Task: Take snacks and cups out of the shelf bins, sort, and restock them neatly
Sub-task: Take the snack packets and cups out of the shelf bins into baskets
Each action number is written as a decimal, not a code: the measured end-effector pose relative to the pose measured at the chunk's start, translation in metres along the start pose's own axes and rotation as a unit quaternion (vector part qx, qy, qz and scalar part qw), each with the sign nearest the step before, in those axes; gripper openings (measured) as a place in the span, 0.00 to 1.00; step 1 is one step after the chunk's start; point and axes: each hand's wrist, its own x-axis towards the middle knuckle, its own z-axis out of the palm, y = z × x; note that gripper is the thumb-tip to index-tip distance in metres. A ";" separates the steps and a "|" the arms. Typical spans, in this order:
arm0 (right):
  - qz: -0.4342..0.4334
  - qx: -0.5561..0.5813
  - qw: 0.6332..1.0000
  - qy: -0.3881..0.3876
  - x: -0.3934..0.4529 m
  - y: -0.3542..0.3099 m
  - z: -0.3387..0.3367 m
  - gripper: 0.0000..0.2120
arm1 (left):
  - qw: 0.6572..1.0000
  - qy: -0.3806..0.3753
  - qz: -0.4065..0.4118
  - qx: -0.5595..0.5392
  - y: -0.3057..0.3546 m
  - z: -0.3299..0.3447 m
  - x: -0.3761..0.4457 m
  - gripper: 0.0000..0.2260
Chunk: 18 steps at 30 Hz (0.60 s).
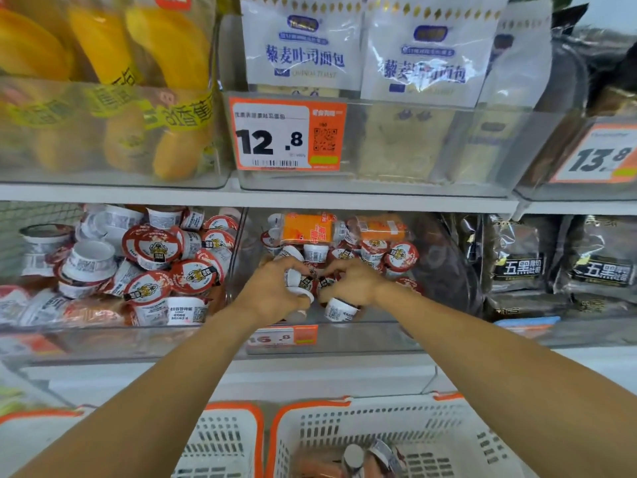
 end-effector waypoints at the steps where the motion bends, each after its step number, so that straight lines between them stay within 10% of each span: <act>1: 0.001 0.024 1.000 0.006 0.000 -0.001 0.000 0.21 | 1.000 -0.005 -0.006 -0.011 0.002 0.000 0.000 0.24; 18: -0.028 0.194 0.972 0.127 -0.045 0.006 -0.033 0.10 | 0.980 0.056 0.068 -0.177 0.038 -0.008 -0.025 0.20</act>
